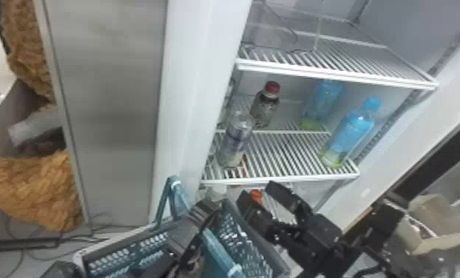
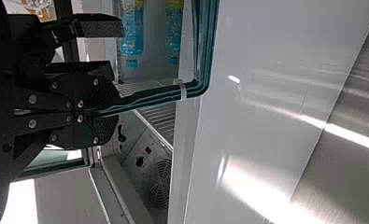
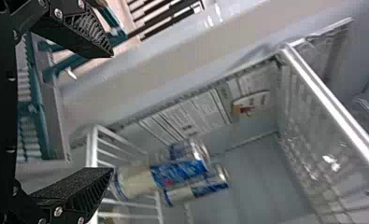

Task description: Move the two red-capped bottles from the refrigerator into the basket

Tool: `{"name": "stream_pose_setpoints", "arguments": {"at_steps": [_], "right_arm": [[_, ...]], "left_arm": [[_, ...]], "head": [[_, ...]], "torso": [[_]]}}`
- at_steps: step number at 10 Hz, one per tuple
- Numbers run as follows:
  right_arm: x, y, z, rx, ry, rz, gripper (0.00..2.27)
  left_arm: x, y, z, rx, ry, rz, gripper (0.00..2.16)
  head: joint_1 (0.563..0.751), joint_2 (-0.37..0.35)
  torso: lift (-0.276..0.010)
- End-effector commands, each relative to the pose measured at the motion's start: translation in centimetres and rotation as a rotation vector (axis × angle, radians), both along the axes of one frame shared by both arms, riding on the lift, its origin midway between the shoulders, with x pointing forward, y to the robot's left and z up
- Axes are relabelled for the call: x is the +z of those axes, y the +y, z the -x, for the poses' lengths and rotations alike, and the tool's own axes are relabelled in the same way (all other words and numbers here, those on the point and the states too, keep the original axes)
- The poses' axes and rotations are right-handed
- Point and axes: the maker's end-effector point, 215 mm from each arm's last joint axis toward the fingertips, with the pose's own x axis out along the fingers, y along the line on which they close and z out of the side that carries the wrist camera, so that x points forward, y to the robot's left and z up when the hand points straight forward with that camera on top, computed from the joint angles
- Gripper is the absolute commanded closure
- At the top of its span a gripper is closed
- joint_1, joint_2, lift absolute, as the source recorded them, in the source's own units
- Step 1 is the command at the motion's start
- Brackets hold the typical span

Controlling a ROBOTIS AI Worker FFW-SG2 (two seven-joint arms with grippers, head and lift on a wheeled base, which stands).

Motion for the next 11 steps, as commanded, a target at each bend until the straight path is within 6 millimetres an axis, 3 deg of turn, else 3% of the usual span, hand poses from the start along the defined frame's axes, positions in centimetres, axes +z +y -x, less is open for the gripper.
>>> {"name": "stream_pose_setpoints", "arguments": {"at_steps": [1,4,8,11], "right_arm": [[1.2,-1.7,-0.4,-0.043,-0.044,0.020,0.14],[1.9,-4.6,-1.2,-0.118,-0.087,0.057,0.14],[2.9,-10.6,-2.6,-0.261,-0.140,0.144,0.14],[2.8,-12.7,-4.1,-0.338,-0.162,0.167,0.14]], "left_arm": [[-0.1,0.0,0.0,0.000,0.001,-0.001,1.20],[0.2,0.0,-0.1,0.000,-0.003,0.002,1.20],[0.2,0.0,0.0,-0.002,-0.006,0.000,1.20],[0.2,-0.1,0.0,-0.004,-0.006,0.001,1.20]], "head": [[0.695,-0.350],[0.695,-0.350],[0.695,-0.350],[0.695,-0.350]], "torso": [[0.000],[0.000],[0.000],[0.000]]}}
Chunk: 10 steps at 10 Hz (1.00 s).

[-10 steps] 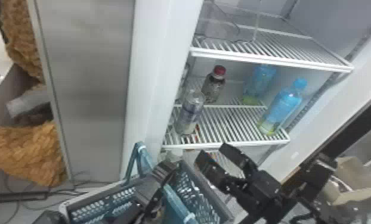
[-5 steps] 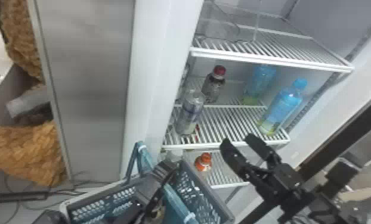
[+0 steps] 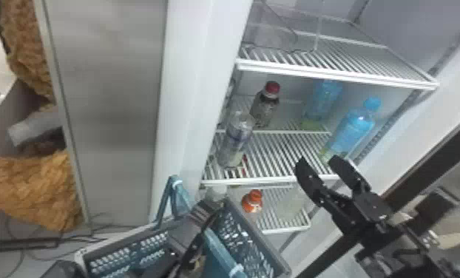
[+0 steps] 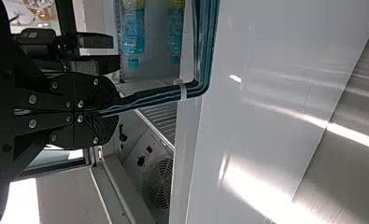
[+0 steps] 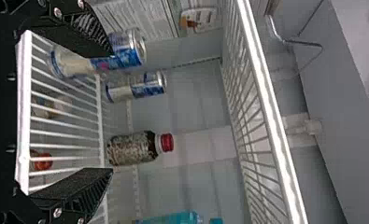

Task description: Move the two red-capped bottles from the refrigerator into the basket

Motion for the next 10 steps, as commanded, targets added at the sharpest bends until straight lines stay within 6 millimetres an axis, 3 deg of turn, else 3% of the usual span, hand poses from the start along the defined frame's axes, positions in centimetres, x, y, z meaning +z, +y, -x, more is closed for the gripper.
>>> {"name": "stream_pose_setpoints", "arguments": {"at_steps": [1,6,10], "right_arm": [[-0.8,-0.8,-1.2,-0.025,0.000,0.007,0.14],[-3.1,-3.1,-5.2,-0.111,-0.007,-0.003,0.13],[-3.6,-2.6,-10.1,-0.117,-0.027,-0.033,0.12]], "left_arm": [[0.0,-0.1,0.0,-0.003,-0.002,-0.001,1.20],[0.3,-0.4,0.1,-0.011,-0.007,0.002,1.20],[0.4,-0.6,0.0,-0.018,-0.010,0.004,1.20]], "head": [[0.695,-0.350],[0.695,-0.350],[0.695,-0.350]], "torso": [[0.000],[0.000],[0.000]]}}
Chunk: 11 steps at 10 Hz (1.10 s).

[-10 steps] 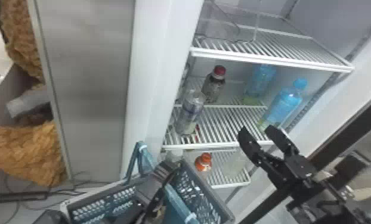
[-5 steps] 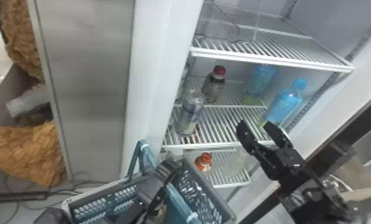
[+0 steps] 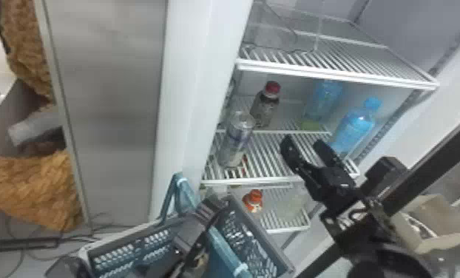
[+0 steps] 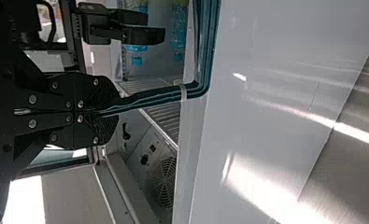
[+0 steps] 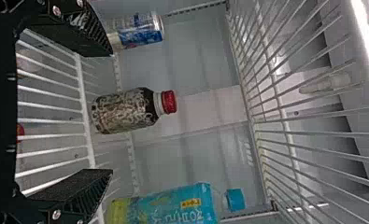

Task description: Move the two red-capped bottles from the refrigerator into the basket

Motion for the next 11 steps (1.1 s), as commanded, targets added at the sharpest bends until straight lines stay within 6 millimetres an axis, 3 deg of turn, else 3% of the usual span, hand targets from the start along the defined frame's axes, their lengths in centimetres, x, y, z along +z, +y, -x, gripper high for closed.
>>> {"name": "stream_pose_setpoints", "arguments": {"at_steps": [1,3,11], "right_arm": [[0.2,0.4,-2.0,0.002,-0.010,-0.008,0.12],[0.3,1.1,-4.7,0.016,-0.013,-0.015,0.11],[-0.4,1.4,-11.2,0.002,0.015,-0.003,0.11]], "left_arm": [[-0.1,0.0,0.0,-0.002,0.001,-0.002,1.20],[0.0,-0.2,0.0,-0.006,0.000,-0.002,1.20],[0.0,-0.2,-0.2,-0.003,0.002,0.002,1.20]], "head": [[0.695,-0.350],[0.695,-0.350],[0.687,-0.350]], "torso": [[0.000],[0.000],[0.000]]}}
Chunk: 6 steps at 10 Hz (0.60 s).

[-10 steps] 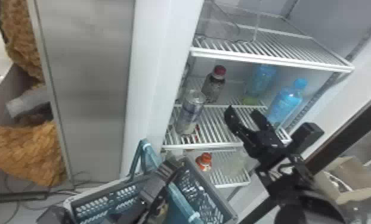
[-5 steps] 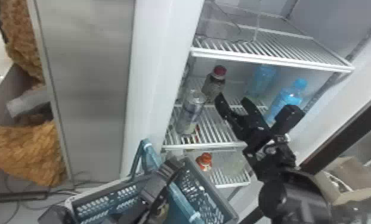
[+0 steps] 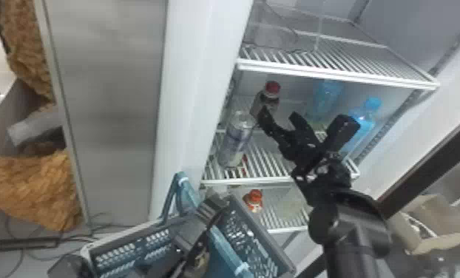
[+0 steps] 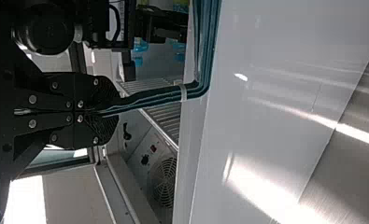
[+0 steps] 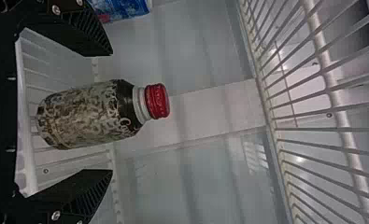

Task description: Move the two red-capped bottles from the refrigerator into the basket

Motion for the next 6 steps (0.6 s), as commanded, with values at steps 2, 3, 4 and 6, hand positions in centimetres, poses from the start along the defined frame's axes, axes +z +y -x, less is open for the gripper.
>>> {"name": "stream_pose_setpoints", "arguments": {"at_steps": [2,3,4,6], "right_arm": [[-0.7,0.6,-1.5,0.008,0.020,-0.003,0.11],[-0.9,0.8,-2.1,0.013,0.025,-0.005,0.11],[-0.8,1.2,-2.7,0.022,0.028,-0.004,0.11],[-0.5,0.9,-3.3,0.005,0.027,0.007,0.11]], "left_arm": [[0.1,0.1,-0.1,0.002,0.000,0.004,1.20],[0.1,0.1,-0.1,0.004,0.001,0.004,1.20],[0.1,0.1,-0.1,0.002,0.001,0.005,1.20],[0.1,0.1,-0.1,0.003,0.003,0.008,1.20]], "head": [[0.683,-0.350],[0.683,-0.350],[0.683,-0.350],[0.679,-0.350]], "torso": [[0.000],[0.000],[0.000],[0.000]]}}
